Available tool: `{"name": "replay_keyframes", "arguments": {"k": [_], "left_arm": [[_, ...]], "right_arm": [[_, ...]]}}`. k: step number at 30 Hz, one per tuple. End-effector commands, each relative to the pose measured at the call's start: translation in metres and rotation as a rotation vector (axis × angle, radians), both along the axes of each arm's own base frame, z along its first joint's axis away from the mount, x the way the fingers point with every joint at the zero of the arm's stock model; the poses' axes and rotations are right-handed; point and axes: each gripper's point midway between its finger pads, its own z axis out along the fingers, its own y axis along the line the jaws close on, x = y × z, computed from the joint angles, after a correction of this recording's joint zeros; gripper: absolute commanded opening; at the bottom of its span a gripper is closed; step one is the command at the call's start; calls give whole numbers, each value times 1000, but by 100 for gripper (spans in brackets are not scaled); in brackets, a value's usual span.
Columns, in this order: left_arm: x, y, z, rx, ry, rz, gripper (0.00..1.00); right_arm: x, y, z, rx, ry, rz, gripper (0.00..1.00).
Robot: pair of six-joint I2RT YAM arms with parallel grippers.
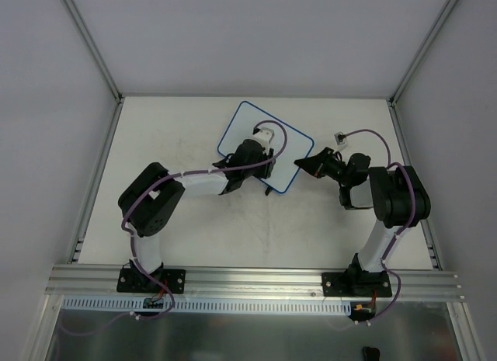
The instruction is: Erase the whiteboard
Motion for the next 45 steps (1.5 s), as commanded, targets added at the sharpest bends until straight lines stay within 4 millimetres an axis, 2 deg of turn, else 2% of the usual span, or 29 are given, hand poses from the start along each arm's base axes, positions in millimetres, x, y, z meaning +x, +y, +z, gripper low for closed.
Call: {"name": "replay_keyframes", "arguments": {"k": [1,2,9,13,19,22,23,26,31,35,39,41,43,45], "left_arm": [[37,42,-2,4,53,121,0],[47,58,-1,7,65,162,0],[92,106,21,-35,55,287,0],[103,112,25,-52,58,283,0],[99,96,28,-59,47,214,0],[95,80,32,-56,21,169,0],[88,66,35,-62,14,110,0],[74,44,35,-67,13,47,0],[34,-2,24,-64,11,-84,0],[11,-31,9,-22,10,-183,0],[9,-40,1,22,7,-220,0],[11,-38,-2,45,6,-216,0],[20,-33,1,68,-11,-176,0],[37,-19,6,98,-30,-100,0]], "right_arm": [[3,1,39,-6,-244,9,0],[2,1,39,-6,-244,11,0],[2,1,39,-7,-245,9,0],[2,1,39,-7,-244,8,0],[2,1,39,-6,-244,9,0],[2,1,38,-6,-242,9,0],[2,1,38,-6,-241,9,0],[3,1,38,-6,-242,9,0],[2,1,38,-6,-242,11,0],[3,1,38,-6,-242,11,0],[3,1,38,-5,-241,11,0],[3,1,38,-5,-241,11,0],[3,1,39,-4,-241,11,0],[3,1,38,-3,-240,11,0]]}}
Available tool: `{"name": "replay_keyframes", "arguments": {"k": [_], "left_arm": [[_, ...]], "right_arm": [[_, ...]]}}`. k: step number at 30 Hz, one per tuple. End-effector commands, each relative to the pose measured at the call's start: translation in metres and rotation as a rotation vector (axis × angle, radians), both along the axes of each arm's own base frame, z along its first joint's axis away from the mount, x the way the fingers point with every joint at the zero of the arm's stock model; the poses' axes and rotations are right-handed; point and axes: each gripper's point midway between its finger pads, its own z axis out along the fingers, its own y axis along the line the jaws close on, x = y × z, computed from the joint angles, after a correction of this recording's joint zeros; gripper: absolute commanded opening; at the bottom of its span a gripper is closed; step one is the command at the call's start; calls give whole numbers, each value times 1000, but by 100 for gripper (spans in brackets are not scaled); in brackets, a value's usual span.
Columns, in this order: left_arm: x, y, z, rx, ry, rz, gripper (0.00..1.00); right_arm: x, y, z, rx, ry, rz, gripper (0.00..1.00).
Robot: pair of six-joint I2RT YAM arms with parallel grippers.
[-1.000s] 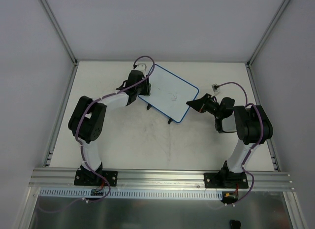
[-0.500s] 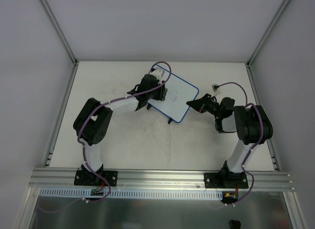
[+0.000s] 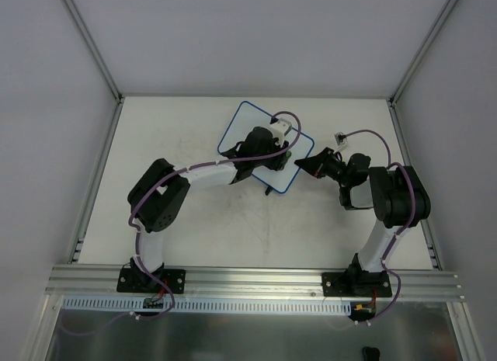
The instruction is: Erase the whiteboard
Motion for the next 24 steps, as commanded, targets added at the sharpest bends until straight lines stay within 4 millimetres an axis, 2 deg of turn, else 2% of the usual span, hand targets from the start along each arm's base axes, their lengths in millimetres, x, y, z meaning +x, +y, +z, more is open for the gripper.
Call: {"name": "replay_keyframes", "arguments": {"k": [1,5,6,10,12,17,18,20,21,24], "left_arm": [[29,29,-22,109,-2,111,0],[59,50,-6,120,-18,204,0],[69,55,3,129,-45,226,0],[84,74,6,182,-65,295,0],[85,78,5,195,-69,309,0],[58,56,-11,198,-38,183,0],[50,56,-21,220,-29,161,0],[39,51,-24,218,-29,135,0],[28,50,-34,220,-17,120,0],[7,54,-45,203,21,105,0]], "right_arm": [[3,2,40,-6,-249,17,0],[2,2,40,-7,-250,17,0],[2,2,40,-7,-249,16,0],[2,1,40,-7,-250,16,0],[2,2,40,-7,-250,16,0],[2,2,39,-7,-247,16,0],[2,2,39,-7,-247,16,0],[2,2,40,-6,-249,16,0],[2,2,40,-6,-250,16,0],[3,1,39,-6,-246,13,0]]}}
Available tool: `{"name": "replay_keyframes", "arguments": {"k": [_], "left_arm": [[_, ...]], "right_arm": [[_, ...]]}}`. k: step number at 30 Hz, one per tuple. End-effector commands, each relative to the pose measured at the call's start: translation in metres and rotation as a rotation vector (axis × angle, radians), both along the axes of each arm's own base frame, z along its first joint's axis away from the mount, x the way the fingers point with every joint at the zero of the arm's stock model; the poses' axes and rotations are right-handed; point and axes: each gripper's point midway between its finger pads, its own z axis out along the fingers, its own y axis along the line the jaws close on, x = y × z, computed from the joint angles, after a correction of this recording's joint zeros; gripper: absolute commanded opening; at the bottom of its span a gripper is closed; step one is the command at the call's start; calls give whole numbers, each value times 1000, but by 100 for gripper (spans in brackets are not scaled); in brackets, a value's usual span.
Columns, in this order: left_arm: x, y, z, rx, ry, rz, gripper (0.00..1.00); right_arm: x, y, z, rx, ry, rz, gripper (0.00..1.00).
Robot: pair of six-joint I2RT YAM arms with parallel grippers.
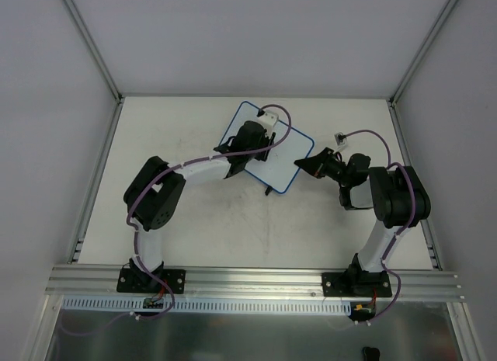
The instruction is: Erase the whiteboard
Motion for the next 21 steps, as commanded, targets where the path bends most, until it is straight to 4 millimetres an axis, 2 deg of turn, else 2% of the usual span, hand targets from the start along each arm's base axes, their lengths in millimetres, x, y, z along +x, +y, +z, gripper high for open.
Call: {"name": "replay_keyframes", "arguments": {"k": [1,2,3,5,6,9,14,17,18,20,21], "left_arm": [[-49,2,-53,72,131,-74,0],[-54,4,-52,69,130,-72,0],[-64,10,-64,88,148,-68,0],[-75,10,-70,95,155,-68,0],[-83,16,-82,98,183,-56,0],[-88,16,-87,79,190,-59,0],[-74,1,-72,72,147,-72,0],[-57,-7,-58,56,111,-38,0],[-49,-13,-47,40,97,-23,0],[-41,-19,-41,24,91,-6,0],[-34,-26,-28,-7,72,3,0]], "right_arm": [[3,1,39,-10,-253,13,0],[3,1,39,-10,-253,13,0],[3,1,39,-10,-250,11,0],[4,1,40,-10,-253,11,0],[3,1,39,-9,-251,14,0],[3,1,39,-9,-251,14,0],[3,1,40,-10,-252,11,0],[4,1,39,-10,-252,10,0],[4,1,39,-10,-252,10,0],[4,1,39,-10,-252,11,0],[3,1,39,-10,-252,13,0]]}}
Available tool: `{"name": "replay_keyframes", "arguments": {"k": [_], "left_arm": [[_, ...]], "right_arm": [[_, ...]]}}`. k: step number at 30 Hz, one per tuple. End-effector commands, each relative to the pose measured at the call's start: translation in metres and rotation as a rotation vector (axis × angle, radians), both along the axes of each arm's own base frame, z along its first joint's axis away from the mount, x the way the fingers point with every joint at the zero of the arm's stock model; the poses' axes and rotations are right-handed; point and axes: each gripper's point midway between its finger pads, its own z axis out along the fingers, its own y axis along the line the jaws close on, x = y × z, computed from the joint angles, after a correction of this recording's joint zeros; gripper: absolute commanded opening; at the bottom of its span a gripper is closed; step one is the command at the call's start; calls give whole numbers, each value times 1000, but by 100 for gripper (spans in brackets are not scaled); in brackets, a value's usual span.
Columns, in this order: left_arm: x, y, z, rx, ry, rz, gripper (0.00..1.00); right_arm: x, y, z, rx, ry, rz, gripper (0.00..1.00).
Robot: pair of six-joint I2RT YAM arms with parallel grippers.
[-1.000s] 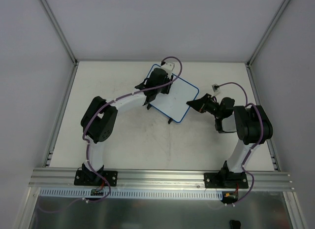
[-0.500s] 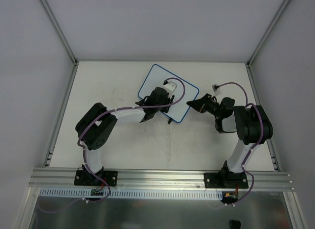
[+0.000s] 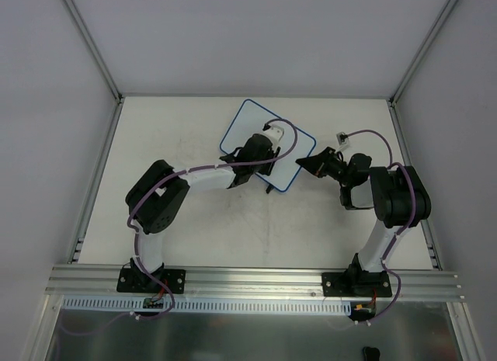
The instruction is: Erase the whiteboard
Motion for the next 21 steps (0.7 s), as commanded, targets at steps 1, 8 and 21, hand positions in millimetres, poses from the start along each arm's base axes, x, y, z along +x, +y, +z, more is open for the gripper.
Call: {"name": "replay_keyframes", "arguments": {"k": [1,8,21], "left_arm": [[23,-22,14,-54,-30,50,0],[51,-39,54,-99,-93,96,0],[60,-34,42,-75,-51,111,0]], "right_arm": [[0,5,40,-8,-247,34,0],[-1,5,39,-9,-247,34,0],[-1,5,41,-9,-250,32,0]]}}
